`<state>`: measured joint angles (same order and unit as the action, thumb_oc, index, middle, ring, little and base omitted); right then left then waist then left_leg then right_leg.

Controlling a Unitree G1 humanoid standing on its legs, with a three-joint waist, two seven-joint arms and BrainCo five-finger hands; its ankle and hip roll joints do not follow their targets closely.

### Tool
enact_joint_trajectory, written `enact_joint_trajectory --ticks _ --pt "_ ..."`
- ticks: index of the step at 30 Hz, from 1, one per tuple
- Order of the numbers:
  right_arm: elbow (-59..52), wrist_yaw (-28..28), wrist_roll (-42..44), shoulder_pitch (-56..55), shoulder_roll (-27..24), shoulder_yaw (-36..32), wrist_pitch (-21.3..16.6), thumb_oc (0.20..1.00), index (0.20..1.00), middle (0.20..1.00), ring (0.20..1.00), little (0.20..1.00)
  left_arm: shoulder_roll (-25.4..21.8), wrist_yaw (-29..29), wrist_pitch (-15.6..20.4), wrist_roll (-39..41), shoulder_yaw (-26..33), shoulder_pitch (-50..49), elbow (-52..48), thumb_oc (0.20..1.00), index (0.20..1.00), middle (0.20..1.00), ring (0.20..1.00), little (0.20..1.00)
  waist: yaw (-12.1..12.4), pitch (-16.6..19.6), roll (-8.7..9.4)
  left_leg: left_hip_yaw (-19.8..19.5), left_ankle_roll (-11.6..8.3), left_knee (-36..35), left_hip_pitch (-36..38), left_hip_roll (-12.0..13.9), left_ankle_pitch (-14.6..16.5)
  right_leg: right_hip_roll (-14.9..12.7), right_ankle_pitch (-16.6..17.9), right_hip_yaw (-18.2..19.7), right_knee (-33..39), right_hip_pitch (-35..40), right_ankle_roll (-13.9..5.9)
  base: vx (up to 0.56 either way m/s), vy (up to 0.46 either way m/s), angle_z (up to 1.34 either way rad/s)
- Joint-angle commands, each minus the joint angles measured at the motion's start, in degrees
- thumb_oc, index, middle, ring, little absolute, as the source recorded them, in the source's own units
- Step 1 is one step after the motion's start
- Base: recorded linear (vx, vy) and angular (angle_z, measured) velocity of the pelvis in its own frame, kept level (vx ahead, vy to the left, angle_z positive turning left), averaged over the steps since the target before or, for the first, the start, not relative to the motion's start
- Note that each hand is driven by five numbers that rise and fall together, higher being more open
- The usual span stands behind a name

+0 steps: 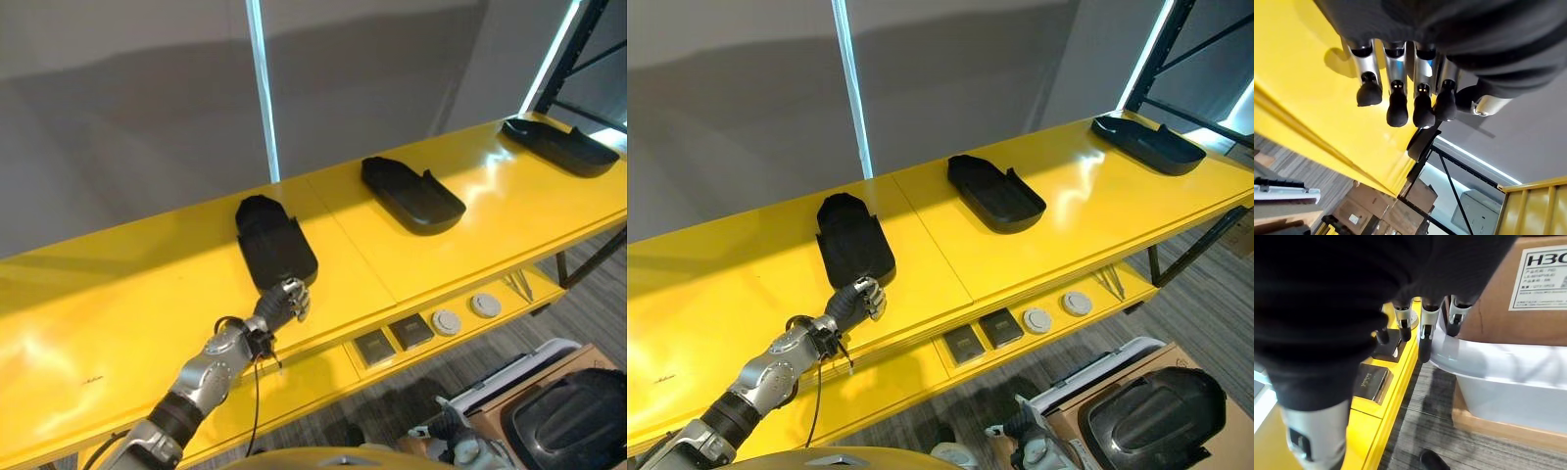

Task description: Move parts from the plastic box to the shelf.

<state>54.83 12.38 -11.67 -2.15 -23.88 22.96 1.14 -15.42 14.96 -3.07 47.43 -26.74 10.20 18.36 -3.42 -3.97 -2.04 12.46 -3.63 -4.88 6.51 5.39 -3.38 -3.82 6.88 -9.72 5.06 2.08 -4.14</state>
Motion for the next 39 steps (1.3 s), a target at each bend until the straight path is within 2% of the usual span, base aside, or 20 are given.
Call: enact_joint_trajectory --ticks 1,14,17,20,21,26,30,32,33,35,37,39 --pt "-0.2 -2.2 -0.7 0.3 2.3 3.2 -0.6 1.0 1.0 1.0 1.0 1.0 0.3 -0.9 3.0 -1.9 1.2 5.0 3.2 0.2 0.2 0.2 0.2 0.2 -0.6 -1.0 2.44 -0.8 1.34 -0.1 -0.5 0.5 0.9 -2.7 -1.8 -0.9 -0.1 3.0 -3.66 0.0 0.0 0.0" --pt "-0.3 -2.6 -0.9 0.4 2.3 3.6 -0.7 1.0 1.0 1.0 1.0 1.0 1.0 -0.5 3.9 -2.6 1.5 7.2 4.5 0.2 0.2 0.2 0.2 0.2 -1.0 -1.2 2.43 -0.6 1.38 -0.1 -0.1 0.6 1.0 -2.6 -2.0 -0.7 -0.1 3.2 -3.56 0.0 0.0 0.0" --pt "0.2 -2.5 -0.9 0.6 2.4 3.7 -1.0 1.0 1.0 1.0 1.0 1.0 0.8 1.3 4.2 -2.9 1.0 7.2 2.8 0.2 0.2 0.2 0.2 0.2 -0.9 -1.3 2.4 -0.7 1.42 -0.1 -0.2 0.5 1.0 -2.7 -2.0 -0.7 -0.1 3.2 -3.51 0.0 0.0 0.0" --pt "0.3 -2.2 -0.3 0.8 2.2 3.3 -1.2 1.0 1.0 1.0 1.0 1.0 -0.6 3.1 2.9 -2.0 0.1 6.5 -4.5 0.206 0.206 0.206 0.206 0.206 -0.4 -1.7 2.22 -1.0 1.41 -0.1 -0.3 0.4 1.0 -2.7 -2.0 -0.7 -0.1 3.2 -3.52 0.0 0.0 0.0" --pt "-0.3 -2.3 0.1 0.6 1.9 2.9 -0.9 1.0 1.0 1.0 1.0 1.0 -2.3 4.0 1.6 -2.2 -0.1 5.3 -11.1 1.0 1.0 1.0 1.0 1.0 -0.1 -1.8 2.03 -1.2 1.41 -0.1 -0.4 0.4 0.9 -2.7 -2.0 -0.9 -0.1 3.3 -3.49 0.0 0.0 0.0" --pt "-0.4 -2.1 0.4 0.2 1.4 1.2 -1.3 1.0 1.0 1.0 1.0 1.0 -6.7 7.9 -0.2 -1.7 1.2 1.8 -26.7 1.0 1.0 1.0 1.0 1.0 1.0 -1.8 1.36 -1.9 1.28 -0.1 -0.8 0.1 0.7 -2.9 -2.1 -1.3 -0.1 3.4 -3.59 -0.03 0.007 0.01" --pt "-0.4 -1.8 0.7 0.2 1.4 0.4 -1.3 1.0 1.0 1.0 1.0 1.0 -8.6 10.1 0.7 -1.3 2.7 -0.5 -32.3 1.0 1.0 1.0 1.0 1.0 1.5 -1.7 1.0 -2.1 1.22 -0.1 -0.7 0.1 0.6 -2.9 -2.2 -1.2 -0.1 3.5 -3.45 -0.05 0.024 0.02" --pt "-0.1 -1.5 0.9 0.0 1.1 -0.7 -1.0 1.0 1.0 1.0 1.0 1.0 -10.3 13.4 1.4 1.2 5.3 -2.5 -36.2 1.0 1.0 1.0 1.0 1.0 2.1 -1.5 0.85 -2.7 1.09 0.4 -0.6 0.0 0.7 -2.8 -2.3 -0.5 -0.1 3.5 -3.31 -0.09 0.115 0.02" --pt "0.0 -0.6 2.6 0.2 0.1 -1.0 -0.6 1.0 1.0 1.0 1.0 1.0 -11.3 14.3 2.1 1.7 7.5 -4.1 -38.8 1.0 1.0 1.0 1.0 1.0 3.3 -1.7 1.02 -7.0 1.32 3.3 -1.8 -1.1 1.8 -2.9 -1.9 1.7 -0.1 3.1 -3.1 -0.13 0.171 -0.02" --pt "0.4 0.1 4.5 0.9 -0.8 -1.2 -0.2 1.0 1.0 1.0 1.0 1.0 -11.8 14.6 2.6 2.5 9.1 -5.3 -40.2 1.0 1.0 1.0 1.0 1.0 4.5 -1.8 1.2 -12.1 2.09 5.6 -3.1 -3.2 3.3 -3.1 -1.4 4.8 -0.1 2.6 -3.05 -0.11 0.15 -0.2" --pt "0.8 1.1 6.9 1.3 -1.5 -1.9 -0.3 1.0 1.0 1.0 1.0 1.0 -12.0 15.1 1.9 3.3 10.6 -6.1 -41.5 1.0 1.0 1.0 1.0 1.0 5.2 -2.1 1.17 -14.6 2.87 7.2 -3.8 -4.9 4.7 -3.5 -0.9 7.2 -0.1 2.2 -3.37 -0.1 0.167 -0.88" --pt "1.2 2.1 9.9 1.1 -1.8 -4.5 -0.3 1.0 1.0 1.0 1.0 1.0 -12.9 16.4 0.2 4.5 11.7 -5.5 -41.9 1.0 1.0 1.0 1.0 1.0 4.5 -2.3 0.81 -15.0 3.74 6.4 -3.0 -5.7 5.5 -4.6 0.3 9.3 -0.1 1.3 -4.5 -0.13 0.227 -1.12"
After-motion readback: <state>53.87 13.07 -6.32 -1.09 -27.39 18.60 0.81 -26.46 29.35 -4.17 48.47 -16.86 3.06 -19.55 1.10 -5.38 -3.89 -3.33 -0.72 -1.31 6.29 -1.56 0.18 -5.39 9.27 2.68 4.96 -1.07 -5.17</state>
